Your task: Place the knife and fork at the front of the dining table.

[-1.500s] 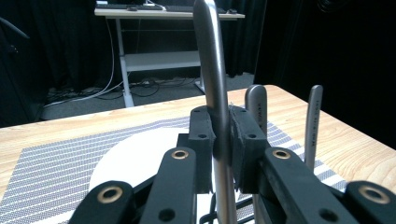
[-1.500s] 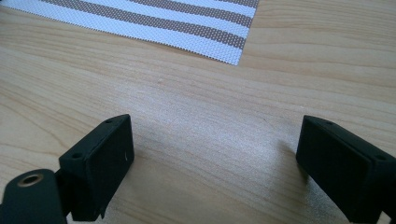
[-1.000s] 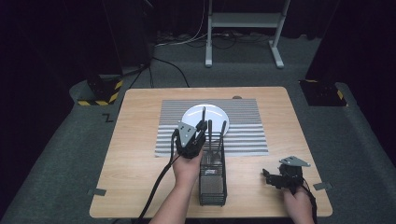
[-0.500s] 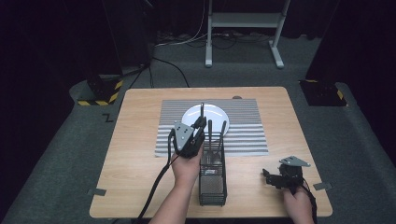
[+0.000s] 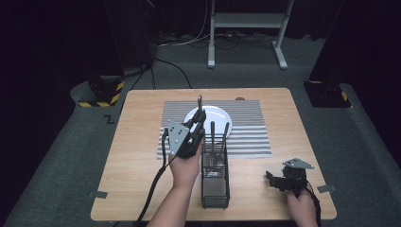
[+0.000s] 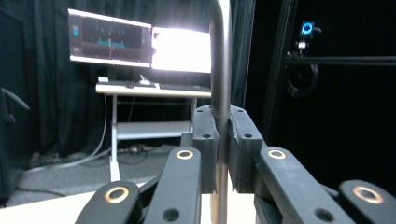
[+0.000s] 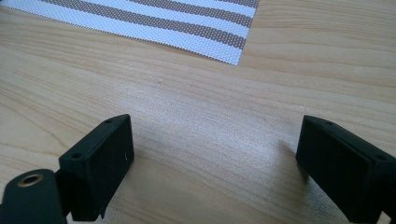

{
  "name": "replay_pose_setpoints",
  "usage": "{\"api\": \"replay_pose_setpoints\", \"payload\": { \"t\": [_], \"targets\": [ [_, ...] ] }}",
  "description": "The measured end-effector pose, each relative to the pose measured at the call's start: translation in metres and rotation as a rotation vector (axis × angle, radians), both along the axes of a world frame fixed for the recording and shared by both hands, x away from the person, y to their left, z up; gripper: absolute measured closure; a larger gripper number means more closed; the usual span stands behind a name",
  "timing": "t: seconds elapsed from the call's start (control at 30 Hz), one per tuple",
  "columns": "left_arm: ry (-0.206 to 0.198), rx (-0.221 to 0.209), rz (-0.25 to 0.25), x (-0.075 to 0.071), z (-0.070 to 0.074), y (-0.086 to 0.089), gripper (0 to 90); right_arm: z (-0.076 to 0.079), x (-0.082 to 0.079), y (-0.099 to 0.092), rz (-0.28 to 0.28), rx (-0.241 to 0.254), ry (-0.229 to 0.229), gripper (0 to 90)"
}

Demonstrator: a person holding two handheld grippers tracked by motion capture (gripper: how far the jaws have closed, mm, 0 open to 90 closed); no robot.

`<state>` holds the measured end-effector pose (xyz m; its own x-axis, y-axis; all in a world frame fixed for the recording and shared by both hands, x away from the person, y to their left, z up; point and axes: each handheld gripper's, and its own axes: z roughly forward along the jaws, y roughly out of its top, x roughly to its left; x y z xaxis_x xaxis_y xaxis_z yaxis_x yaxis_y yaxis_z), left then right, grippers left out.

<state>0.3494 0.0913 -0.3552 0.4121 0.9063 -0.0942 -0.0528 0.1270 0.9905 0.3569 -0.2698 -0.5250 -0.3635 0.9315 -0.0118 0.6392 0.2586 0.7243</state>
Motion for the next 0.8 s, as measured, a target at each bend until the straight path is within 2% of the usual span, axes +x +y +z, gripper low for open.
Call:
{"api": "replay_pose_setpoints", "payload": {
  "t": [0.07,0.17,0.27,0.33,0.53,0.8],
  "targets": [
    [-0.022,-0.003,0.007,-0.002,0.005,0.002,82.6,0.0,0.0,0.0,0.0,0.0,0.0,10.9],
    [-0.033,-0.021,0.006,-0.001,0.013,0.004,82.6,0.0,0.0,0.0,0.001,0.002,-0.001,10.9],
    [-0.058,-0.008,0.015,-0.003,0.019,0.005,82.6,0.0,0.0,0.0,0.001,0.002,0.0,10.9],
    [-0.068,-0.015,0.017,-0.006,0.022,0.009,82.6,0.0,0.0,0.0,0.001,0.001,-0.001,10.9],
    [-0.073,-0.039,0.024,-0.009,0.026,0.019,82.6,0.0,0.0,0.0,0.001,0.001,-0.001,10.9],
    [-0.066,-0.016,0.068,-0.012,0.026,0.037,82.6,0.0,0.0,0.0,0.001,0.001,-0.001,10.9]
  ]
}}
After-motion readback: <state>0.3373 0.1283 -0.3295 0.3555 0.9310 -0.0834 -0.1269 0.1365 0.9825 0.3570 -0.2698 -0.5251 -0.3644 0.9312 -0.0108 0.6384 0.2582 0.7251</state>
